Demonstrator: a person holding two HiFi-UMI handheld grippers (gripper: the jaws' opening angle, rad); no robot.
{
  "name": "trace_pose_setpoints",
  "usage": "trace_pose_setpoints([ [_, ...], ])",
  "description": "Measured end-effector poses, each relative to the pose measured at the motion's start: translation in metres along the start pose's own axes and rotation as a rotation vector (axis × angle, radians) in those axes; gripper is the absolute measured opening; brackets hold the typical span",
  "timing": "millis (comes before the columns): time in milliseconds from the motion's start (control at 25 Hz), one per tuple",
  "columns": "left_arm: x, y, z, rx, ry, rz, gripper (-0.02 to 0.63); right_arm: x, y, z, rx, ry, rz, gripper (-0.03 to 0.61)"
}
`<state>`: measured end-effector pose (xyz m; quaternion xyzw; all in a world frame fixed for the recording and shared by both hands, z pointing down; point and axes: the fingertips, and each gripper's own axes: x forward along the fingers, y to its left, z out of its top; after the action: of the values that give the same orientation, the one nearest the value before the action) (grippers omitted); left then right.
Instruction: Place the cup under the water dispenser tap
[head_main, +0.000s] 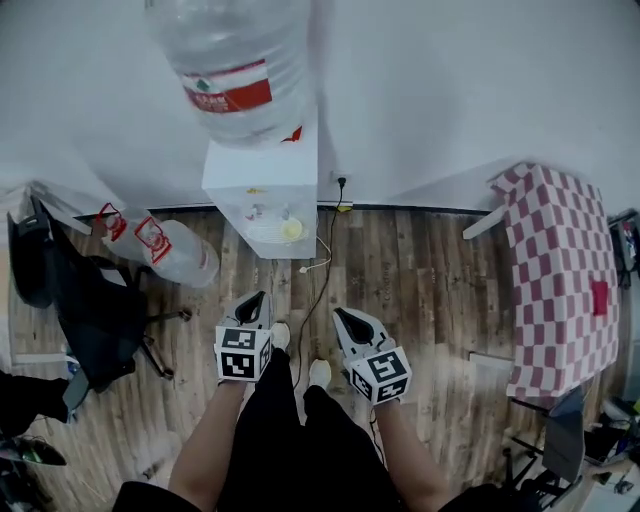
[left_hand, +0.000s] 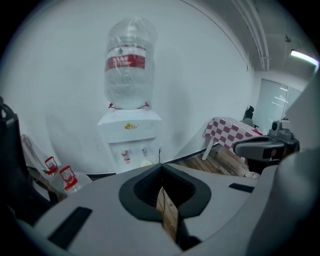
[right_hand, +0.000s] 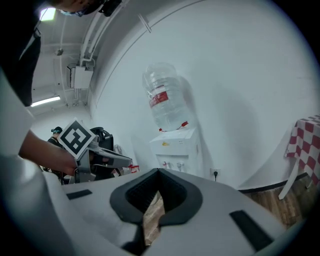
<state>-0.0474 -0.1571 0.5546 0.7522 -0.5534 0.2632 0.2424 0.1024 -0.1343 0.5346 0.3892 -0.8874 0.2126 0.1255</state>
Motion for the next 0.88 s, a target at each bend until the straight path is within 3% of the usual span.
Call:
trace_pose_setpoints([
  [280, -0.072, -0.020, -0.007, -0.008, -0.040, -0.019, 0.015, -0.030, 0.028, -0.003, -0.027, -0.002, 0.082, 0.021],
  [560, -0.107, -0.022, 0.001, 0.058, -0.092, -0.044, 0.015, -0.048, 0.050, 0.012, -0.036, -0.050, 0.047, 0.021],
  [880, -0.162, 0.006, -0.002, 0.095, -0.182, -0.093, 0.015, -0.069, 0.109, 0.011, -0.033, -0.074, -0.023, 0.021],
])
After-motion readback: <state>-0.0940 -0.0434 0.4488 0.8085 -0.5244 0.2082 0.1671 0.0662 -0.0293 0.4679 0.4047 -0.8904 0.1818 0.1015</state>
